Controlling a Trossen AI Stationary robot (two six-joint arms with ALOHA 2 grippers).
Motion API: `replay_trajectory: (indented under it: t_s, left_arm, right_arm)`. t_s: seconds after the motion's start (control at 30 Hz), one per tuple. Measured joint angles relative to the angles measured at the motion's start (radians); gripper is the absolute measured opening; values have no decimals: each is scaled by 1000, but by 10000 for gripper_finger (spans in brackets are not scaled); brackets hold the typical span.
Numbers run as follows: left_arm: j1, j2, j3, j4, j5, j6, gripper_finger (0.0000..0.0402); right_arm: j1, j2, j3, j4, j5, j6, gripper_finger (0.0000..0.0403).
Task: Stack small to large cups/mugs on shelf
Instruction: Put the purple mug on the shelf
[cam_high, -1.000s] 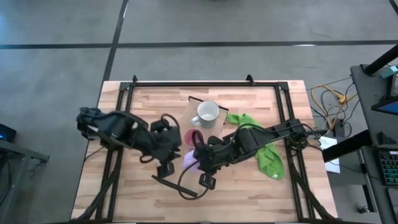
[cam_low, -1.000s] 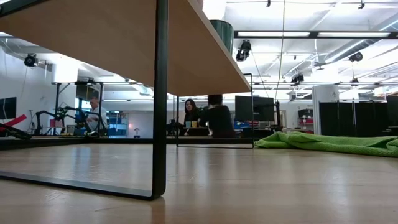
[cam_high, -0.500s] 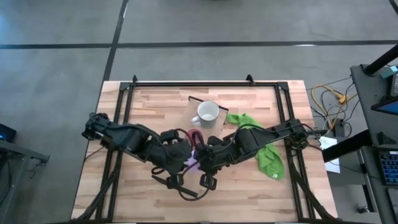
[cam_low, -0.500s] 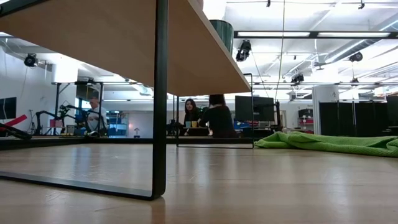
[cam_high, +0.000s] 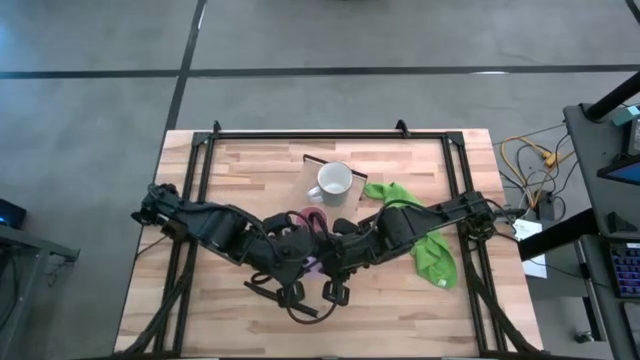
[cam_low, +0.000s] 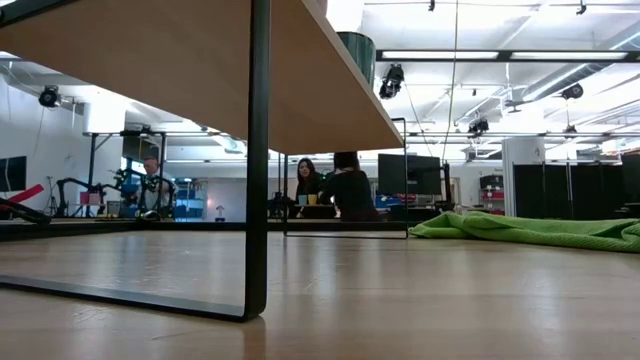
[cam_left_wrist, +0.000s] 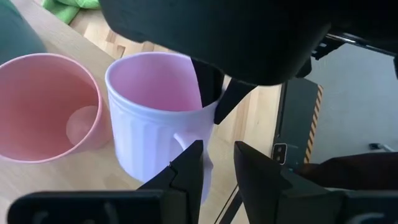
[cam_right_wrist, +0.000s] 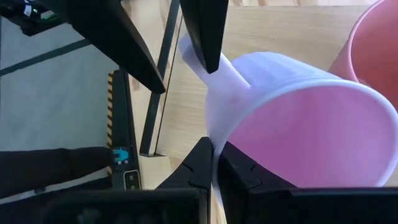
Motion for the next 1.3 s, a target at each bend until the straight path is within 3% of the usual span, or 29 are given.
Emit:
replay_trajectory:
  t_s: [0.23,0.5,1.3]
  left_arm:
    - [1,-2,-54,8,-18,-24,77]
    - [1,-5,-52,-6,-30,-29,77]
    - [2,-11,-62,-4,-36,-20,77]
  right_arm:
    - [2,0,-2,-28,0,7,9]
    - [3,-1,-2,-36,-44,8,9]
    - [0,-3,0,-69,-47,16,8]
